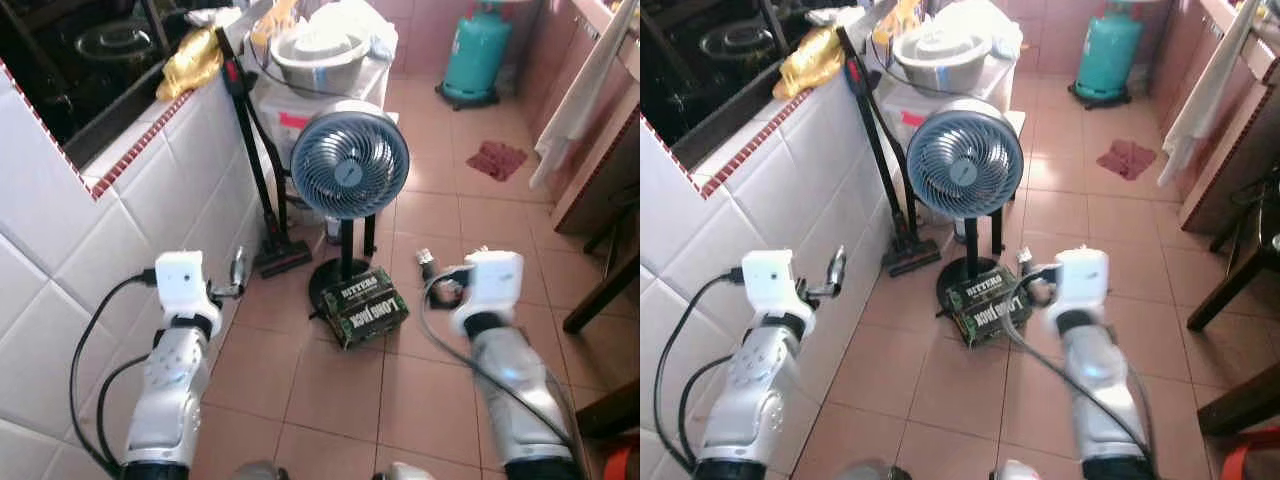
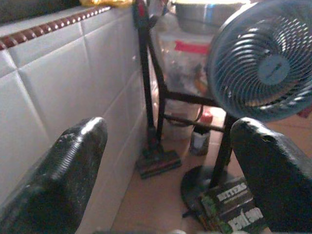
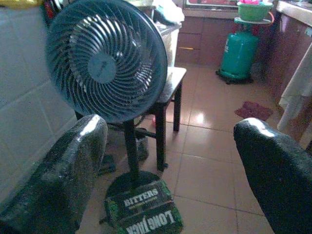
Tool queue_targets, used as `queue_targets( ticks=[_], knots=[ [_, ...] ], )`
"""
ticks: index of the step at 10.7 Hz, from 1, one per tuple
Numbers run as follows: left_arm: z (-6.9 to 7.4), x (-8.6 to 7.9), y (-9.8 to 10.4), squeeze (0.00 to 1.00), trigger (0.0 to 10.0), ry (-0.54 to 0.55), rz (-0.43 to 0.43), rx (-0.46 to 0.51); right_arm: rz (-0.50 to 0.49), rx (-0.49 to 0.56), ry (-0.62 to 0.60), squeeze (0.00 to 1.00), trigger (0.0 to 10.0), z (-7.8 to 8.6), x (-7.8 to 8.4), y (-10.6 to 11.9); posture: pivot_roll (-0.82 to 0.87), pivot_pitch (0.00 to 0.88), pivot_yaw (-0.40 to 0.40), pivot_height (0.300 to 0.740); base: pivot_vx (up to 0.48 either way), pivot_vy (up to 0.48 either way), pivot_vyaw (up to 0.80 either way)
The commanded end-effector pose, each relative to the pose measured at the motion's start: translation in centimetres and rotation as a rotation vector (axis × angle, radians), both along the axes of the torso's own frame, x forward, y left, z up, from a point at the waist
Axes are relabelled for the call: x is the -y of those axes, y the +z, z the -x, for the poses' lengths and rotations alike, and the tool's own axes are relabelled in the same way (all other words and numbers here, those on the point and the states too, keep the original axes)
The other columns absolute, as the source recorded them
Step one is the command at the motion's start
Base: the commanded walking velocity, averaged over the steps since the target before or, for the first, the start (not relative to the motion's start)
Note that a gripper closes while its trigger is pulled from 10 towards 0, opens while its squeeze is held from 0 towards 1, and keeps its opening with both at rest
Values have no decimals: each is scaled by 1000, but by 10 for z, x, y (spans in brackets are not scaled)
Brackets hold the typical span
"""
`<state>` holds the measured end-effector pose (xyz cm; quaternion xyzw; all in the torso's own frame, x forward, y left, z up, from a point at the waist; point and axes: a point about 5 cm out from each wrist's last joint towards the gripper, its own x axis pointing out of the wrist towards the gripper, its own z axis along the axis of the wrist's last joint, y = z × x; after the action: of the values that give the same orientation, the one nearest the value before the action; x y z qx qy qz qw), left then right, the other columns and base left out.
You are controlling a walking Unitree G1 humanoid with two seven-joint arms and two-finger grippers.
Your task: Setting the table
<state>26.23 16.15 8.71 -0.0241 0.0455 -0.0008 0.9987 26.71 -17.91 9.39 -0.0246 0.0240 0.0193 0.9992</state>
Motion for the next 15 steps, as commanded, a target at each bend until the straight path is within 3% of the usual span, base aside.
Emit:
queue_targets(
  ticks=[1, 4, 13, 15],
  knots=[
    [1, -1, 6, 0, 10000, -17, 4, 16, -15, -5, 3, 0, 10000, 0, -4, 2, -24, 0, 87, 740, 0, 0, -775],
    [3, 3, 4, 0, 10000, -26, 53, -5, 26, 0, 25, 0, 10000, 2, -4, 2, -17, 2, 66, 740, 0, 0, -785],
    [7, 8, 6, 0, 10000, -56, 52, 5, 4, 0, 24, 0, 10000, 6, -9, 1, -15, 34, 84, 740, 0, 0, -757],
    [6, 9, 6, 0, 10000, -57, 45, 1, 5, 2, 23, 0, 10000, 7, -10, 1, -14, 44, 85, 740, 0, 411, -750]
  ],
)
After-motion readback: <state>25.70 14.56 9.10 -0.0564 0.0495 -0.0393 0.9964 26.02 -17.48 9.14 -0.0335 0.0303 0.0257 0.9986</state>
